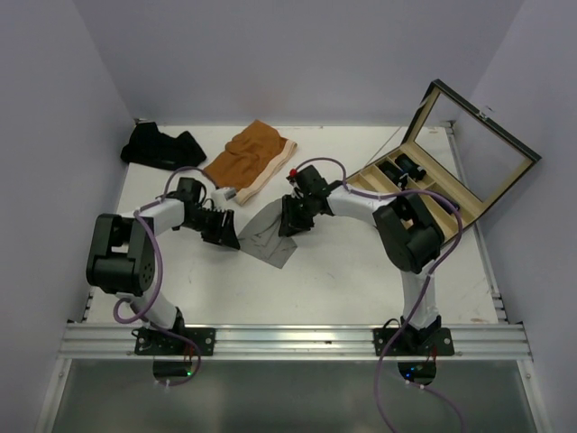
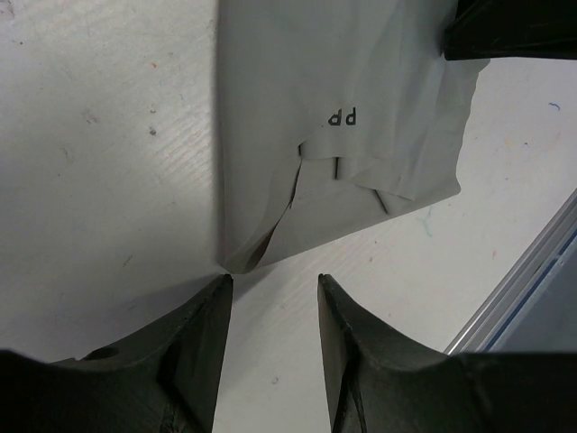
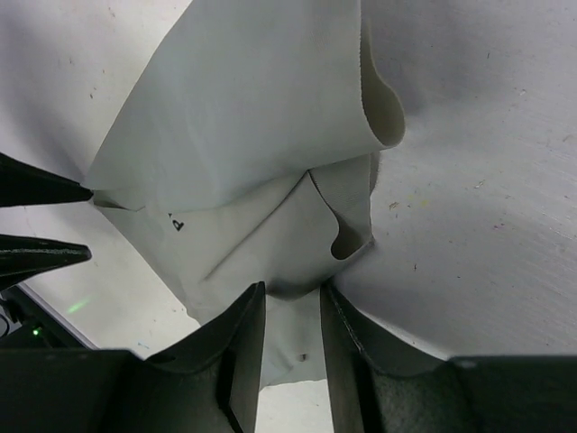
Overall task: Roll the underwear
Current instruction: Flatten the underwear
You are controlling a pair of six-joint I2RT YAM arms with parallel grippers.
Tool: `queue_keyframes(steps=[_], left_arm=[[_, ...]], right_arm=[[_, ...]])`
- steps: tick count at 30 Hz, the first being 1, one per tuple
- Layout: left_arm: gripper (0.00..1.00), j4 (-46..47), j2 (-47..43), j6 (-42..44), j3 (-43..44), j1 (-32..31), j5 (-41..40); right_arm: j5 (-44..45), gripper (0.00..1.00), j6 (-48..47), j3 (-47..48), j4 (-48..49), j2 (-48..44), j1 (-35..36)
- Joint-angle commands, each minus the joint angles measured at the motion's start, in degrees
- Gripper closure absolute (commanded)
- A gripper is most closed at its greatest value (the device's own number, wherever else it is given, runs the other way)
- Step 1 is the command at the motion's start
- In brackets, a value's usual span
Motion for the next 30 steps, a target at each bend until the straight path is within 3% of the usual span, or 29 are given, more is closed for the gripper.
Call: queue_keyframes(steps=[1,7,10,14,17,30], left_arm=[[0.53,2.4,2.6,-1.2,2.0,0.0,0.0],[0.57,2.8,6.8,-2.5,3.8,-0.1,-1.0],[0.64,2.5,8.3,-2.5,4.5,-0.7,-1.6],[0.86,0.9,9.7,-2.0,5.6,-1.3,-5.4],[1.0,-1.4,10.0,-0.4,7.0,-1.2,-8.7],[1.0,-5.8,8.3,9.2,12.2,-0.4,-18.9]], right_arm=[[1.8,0.66,1.2,2.6,0.3,0.9,0.1],[1.5,0.72,0.2,3.5,0.0,1.2,0.2],[1.4,0.79,0.1,3.8,0.0,1.5,0.1],[1.3,0.94,-0.5,4.7,-0.1,1.5,0.1],[1.1,1.0,-1.5,5.1,-0.8,0.9,-0.4],[4.2,1.0,-19.2,2.2,-10.6,-8.4,-7.5]])
